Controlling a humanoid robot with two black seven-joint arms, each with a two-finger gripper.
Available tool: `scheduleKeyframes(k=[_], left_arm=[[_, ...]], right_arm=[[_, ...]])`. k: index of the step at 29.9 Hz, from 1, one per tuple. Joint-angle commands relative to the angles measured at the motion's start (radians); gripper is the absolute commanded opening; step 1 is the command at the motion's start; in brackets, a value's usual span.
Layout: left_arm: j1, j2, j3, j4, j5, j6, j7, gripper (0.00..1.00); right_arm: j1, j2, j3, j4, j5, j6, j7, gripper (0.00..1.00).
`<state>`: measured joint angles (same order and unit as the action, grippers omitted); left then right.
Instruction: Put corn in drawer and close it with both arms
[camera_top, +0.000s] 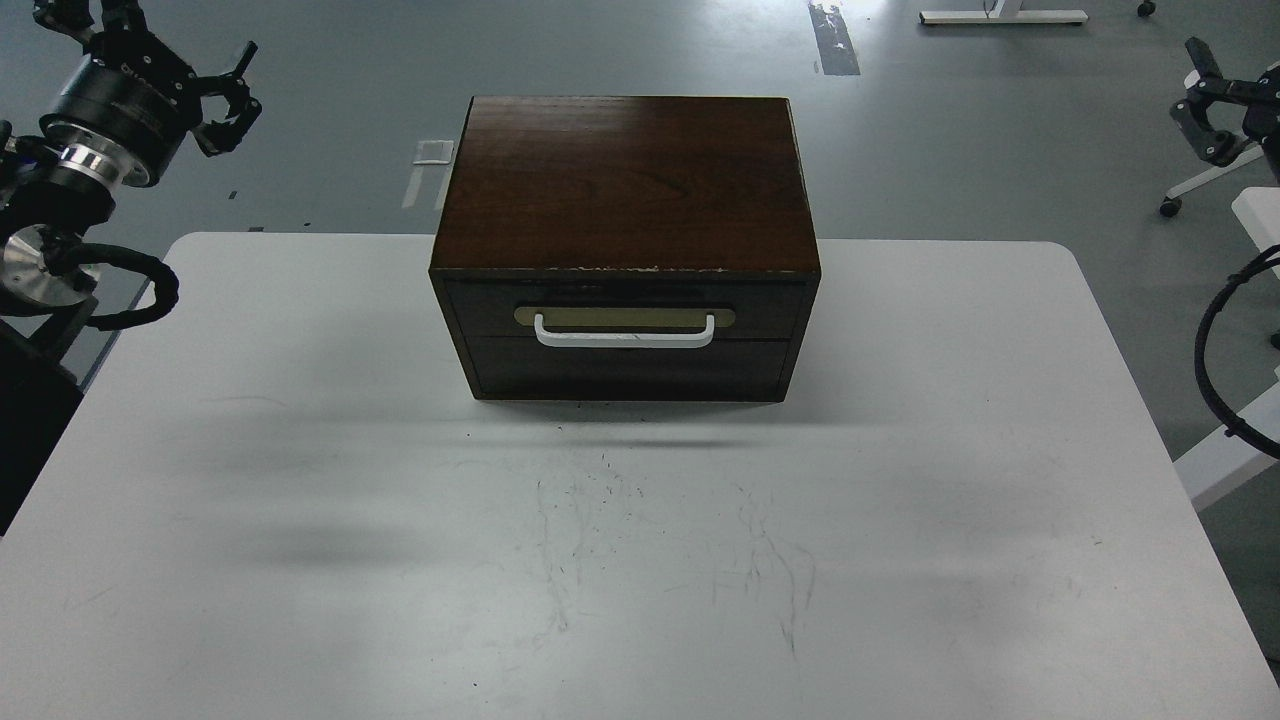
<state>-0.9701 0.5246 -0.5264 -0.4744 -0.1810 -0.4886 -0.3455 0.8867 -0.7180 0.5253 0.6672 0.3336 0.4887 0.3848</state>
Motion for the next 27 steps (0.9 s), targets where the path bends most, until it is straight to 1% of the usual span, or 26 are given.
scheduleKeyframes(k=[1,4,7,8,10,12,14,17,20,27], left_arm=[[0.010,-0.058,-0.033,0.043,-0.003,0.000,0.003,0.97],[0.010,-0.113,-0.033,0.100,-0.003,0.000,0.023,0.97],[0.010,-0.165,-0.035,0.169,-0.003,0.000,0.031,0.97],[0.010,-0.166,-0.035,0.169,-0.003,0.000,0.031,0.97],[0.010,-0.176,-0.037,0.195,-0.003,0.000,0.031,0.97],[0.014,-0.179,-0.040,0.198,-0.005,0.000,0.031,0.97],[0.021,-0.181,-0.041,0.197,-0.006,0.000,0.031,0.97],[0.051,-0.189,-0.069,0.197,-0.015,0.000,0.030,0.97],[0.074,-0.193,-0.107,0.197,-0.020,0.000,0.031,0.97],[0.083,-0.210,-0.113,0.186,-0.020,0.000,0.030,0.97]], right_arm=[[0.000,0.035,0.002,-0.064,0.090,0.000,-0.024,1.00],[0.000,0.057,0.002,-0.113,0.151,0.000,-0.063,1.00],[0.001,0.129,0.009,-0.194,0.151,0.000,-0.070,1.00],[0.001,0.129,0.009,-0.195,0.151,0.000,-0.070,1.00],[0.003,0.157,0.009,-0.230,0.151,0.000,-0.087,1.00],[0.003,0.173,0.015,-0.235,0.160,0.000,-0.145,1.00],[0.002,0.183,0.022,-0.232,0.160,0.000,-0.162,1.00],[0.005,0.218,0.024,-0.230,0.156,0.000,-0.162,1.00],[0.000,0.226,0.022,-0.238,0.151,0.000,-0.156,1.00],[0.009,0.224,0.005,-0.235,0.147,0.000,-0.155,1.00]])
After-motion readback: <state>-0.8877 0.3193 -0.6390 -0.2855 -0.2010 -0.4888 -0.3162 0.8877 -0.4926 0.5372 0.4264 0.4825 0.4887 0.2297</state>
